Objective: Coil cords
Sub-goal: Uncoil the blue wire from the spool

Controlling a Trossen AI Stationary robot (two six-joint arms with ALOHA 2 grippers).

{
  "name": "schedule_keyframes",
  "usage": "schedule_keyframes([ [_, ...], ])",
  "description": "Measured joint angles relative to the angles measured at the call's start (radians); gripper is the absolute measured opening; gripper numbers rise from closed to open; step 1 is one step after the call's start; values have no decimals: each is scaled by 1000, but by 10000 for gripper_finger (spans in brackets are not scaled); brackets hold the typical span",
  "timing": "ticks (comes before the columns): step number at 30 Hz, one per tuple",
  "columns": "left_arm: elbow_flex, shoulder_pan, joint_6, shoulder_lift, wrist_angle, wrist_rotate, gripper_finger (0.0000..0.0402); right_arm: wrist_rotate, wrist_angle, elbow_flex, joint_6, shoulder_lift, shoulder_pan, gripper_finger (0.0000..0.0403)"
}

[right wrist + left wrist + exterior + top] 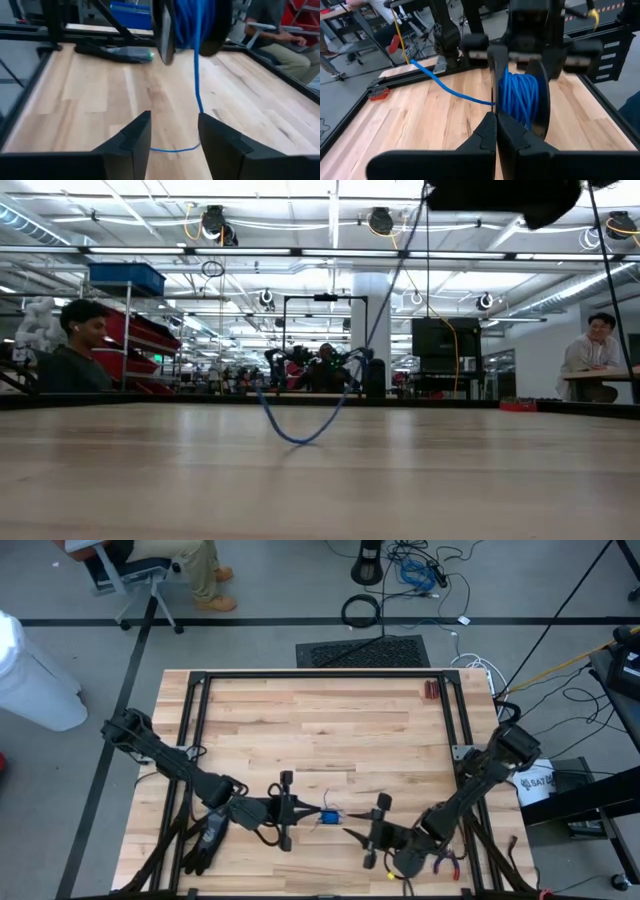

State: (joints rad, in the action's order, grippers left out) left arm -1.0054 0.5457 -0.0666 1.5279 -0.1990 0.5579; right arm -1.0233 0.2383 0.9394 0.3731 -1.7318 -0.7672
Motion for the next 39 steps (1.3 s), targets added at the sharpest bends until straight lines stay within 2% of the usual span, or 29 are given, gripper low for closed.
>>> schedule_keyframes([
  [6,0,0,1,-1,2,-2,1,3,51,0,-72,-18,27,150],
  [17,0,4,0,-1,-1,-6,1,-30,50,0,-121,-12,-4,122],
  [27,0,6,1,-1,-1,-7,1,-79,51,0,-151,-12,-13,121],
  [39,0,7,1,-1,-2,-8,1,-79,102,0,-202,-11,-5,119],
])
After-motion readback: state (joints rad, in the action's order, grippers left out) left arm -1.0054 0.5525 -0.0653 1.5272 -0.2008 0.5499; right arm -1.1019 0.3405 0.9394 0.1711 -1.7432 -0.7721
